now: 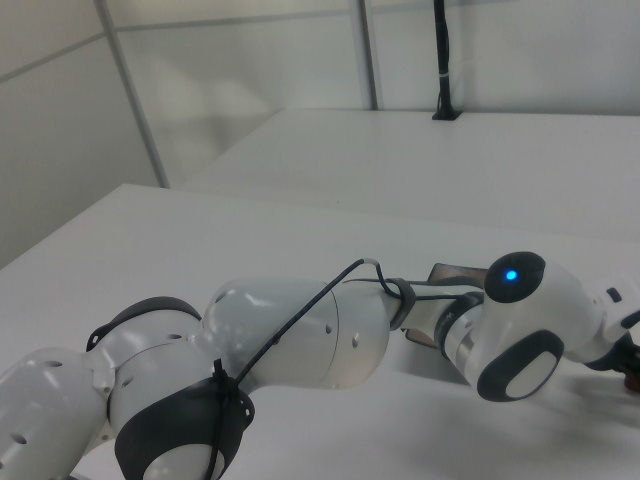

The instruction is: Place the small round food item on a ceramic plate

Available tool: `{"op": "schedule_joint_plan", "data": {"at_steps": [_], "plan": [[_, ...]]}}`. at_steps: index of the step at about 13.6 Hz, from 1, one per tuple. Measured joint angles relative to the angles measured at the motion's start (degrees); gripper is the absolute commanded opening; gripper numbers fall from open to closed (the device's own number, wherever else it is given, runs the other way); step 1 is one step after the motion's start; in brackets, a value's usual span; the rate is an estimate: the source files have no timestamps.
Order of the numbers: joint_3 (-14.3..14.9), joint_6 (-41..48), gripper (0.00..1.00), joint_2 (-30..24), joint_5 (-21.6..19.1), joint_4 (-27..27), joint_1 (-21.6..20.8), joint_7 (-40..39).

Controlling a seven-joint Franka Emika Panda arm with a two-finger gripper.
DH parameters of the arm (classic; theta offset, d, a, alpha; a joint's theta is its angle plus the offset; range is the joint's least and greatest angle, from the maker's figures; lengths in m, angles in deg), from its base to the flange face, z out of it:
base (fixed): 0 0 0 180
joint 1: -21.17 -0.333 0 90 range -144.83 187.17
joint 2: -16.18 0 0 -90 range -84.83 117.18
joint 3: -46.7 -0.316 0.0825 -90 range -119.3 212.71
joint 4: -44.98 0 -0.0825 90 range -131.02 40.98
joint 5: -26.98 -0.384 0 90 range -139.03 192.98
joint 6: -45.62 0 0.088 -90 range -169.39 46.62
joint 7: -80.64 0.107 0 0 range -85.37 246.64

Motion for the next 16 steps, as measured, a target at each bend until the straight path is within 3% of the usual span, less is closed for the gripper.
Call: {"op": "schedule_joint_plan", "data": {"at_steps": [6,12,16], "plan": [[0.01,2.3,0.17,-1.05,0.0,1.18,0.31,-0.68],[-0.08,21.4,0.17,-9.47,-0.05,1.63,0.35,-1.75],[-1.25,31.39,0.19,-15.4,-3.65,0.62,-0.61,-1.83]]}}
